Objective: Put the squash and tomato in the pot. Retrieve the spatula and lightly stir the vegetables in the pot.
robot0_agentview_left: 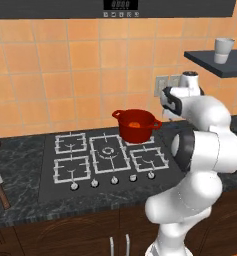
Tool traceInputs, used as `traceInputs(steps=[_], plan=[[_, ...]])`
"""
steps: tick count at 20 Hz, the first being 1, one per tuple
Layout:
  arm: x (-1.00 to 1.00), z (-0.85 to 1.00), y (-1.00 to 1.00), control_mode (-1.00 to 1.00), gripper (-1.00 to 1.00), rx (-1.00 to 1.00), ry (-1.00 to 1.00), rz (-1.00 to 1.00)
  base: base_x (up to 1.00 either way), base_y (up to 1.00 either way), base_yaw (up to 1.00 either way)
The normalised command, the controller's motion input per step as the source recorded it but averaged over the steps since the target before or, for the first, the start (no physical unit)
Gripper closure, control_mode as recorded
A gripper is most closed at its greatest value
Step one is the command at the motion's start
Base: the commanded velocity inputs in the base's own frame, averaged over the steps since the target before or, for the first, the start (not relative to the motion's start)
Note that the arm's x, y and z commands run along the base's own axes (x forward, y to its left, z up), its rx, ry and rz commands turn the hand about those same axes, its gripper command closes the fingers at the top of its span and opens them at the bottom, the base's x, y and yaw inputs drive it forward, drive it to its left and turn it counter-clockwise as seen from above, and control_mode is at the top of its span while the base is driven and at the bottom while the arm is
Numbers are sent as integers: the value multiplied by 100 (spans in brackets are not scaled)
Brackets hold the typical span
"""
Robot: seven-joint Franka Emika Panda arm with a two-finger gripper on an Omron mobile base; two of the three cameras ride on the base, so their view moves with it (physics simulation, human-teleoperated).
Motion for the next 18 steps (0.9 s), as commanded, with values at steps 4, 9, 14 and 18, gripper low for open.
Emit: traceInputs(steps=[4, 9, 14, 18], plan=[[-74, -69, -88, -100, -100, 1, 2, -4, 0, 0, 0], [-33, -78, -71, -100, -100, 0, 5, -3, 0, 0, 0], [0, 0, 0, -100, -100, 0, 0, 0, 0, 0, 0], [-15, -5, -37, -100, -100, 0, 0, 0, 0, 0, 0]])
